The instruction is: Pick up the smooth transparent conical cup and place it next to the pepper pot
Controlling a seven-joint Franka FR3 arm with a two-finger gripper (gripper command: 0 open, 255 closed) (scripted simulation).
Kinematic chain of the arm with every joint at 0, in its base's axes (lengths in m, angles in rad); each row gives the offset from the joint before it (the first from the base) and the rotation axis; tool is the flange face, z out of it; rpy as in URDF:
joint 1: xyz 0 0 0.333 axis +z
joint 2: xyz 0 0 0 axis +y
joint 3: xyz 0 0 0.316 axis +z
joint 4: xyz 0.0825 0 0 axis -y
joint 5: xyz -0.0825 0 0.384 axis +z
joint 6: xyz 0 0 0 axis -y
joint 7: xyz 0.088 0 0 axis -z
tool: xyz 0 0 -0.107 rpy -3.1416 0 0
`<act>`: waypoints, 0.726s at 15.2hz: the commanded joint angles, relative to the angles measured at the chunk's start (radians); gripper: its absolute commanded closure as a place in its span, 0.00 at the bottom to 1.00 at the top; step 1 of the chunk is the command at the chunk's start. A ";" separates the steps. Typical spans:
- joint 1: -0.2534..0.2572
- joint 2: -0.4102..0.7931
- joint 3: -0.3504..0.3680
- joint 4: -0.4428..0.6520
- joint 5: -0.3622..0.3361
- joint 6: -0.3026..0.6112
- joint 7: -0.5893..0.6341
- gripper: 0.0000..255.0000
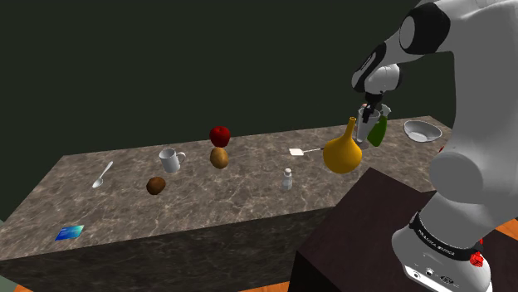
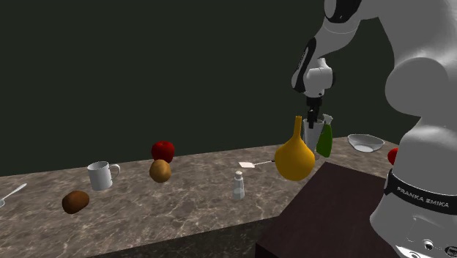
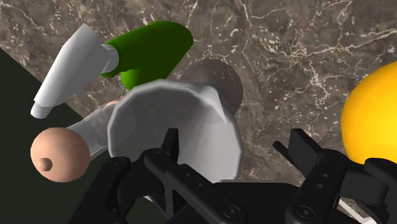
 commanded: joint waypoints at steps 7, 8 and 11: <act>0.034 -0.104 -0.027 -0.028 -0.031 -0.076 0.020 0.00; 0.034 -0.104 -0.027 -0.028 -0.031 -0.076 0.020 0.00; 0.034 -0.104 -0.027 -0.028 -0.031 -0.076 0.020 0.00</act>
